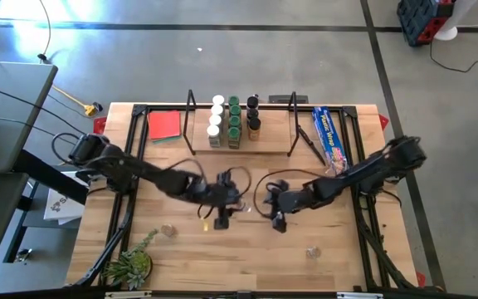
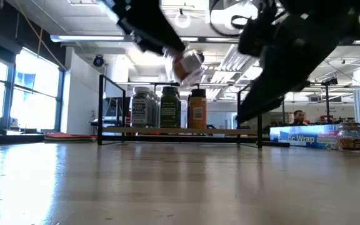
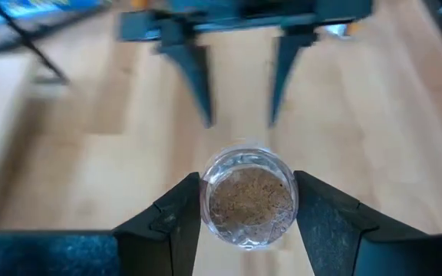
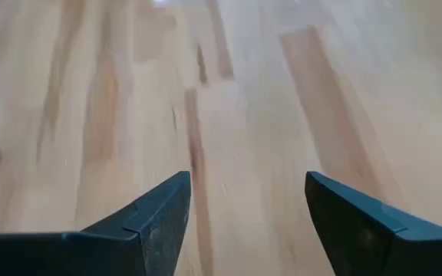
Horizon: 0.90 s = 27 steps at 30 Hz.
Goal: Shelf spices
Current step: Put the top left brown seasoning bottle on the shelf
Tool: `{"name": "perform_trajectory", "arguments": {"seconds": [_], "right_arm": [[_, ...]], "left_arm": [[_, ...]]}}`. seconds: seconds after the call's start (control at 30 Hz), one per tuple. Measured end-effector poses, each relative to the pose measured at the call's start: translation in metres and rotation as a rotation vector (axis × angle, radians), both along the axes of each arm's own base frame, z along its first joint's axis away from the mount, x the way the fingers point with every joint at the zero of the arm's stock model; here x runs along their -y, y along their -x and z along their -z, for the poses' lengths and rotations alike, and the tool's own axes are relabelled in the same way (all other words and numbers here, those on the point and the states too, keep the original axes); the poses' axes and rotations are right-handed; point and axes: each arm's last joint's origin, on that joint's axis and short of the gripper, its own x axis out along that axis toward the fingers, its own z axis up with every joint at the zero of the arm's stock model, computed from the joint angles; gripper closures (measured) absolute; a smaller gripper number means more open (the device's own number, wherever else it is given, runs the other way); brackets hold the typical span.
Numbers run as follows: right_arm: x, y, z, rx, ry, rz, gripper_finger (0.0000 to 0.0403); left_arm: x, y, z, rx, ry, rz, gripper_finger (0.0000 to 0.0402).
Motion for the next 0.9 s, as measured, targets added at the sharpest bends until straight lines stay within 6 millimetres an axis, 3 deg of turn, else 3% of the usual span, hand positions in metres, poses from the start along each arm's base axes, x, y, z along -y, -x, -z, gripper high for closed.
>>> {"name": "perform_trajectory", "arguments": {"seconds": [0.17,0.4,0.63,0.9], "right_arm": [[0.003,0.036,-0.033,-0.067,0.074,0.113,0.0151],[-0.010,0.073,-0.057,0.010,0.165,0.262,0.0150],[-0.027,0.082,-0.055,0.056,0.147,0.309,0.0150],[-0.032,0.086,-0.052,0.103,0.164,0.363,0.0149]], "left_arm": [[-0.046,-0.028,-0.061,-0.040,-0.119,-0.014,0.0233],[-0.153,-0.075,-0.110,-0.049,-0.175,-0.065,0.0233],[-0.227,-0.116,-0.115,-0.125,-0.274,-0.082,0.0233],[-0.268,-0.126,-0.063,-0.210,-0.251,-0.085,0.0216]]}}
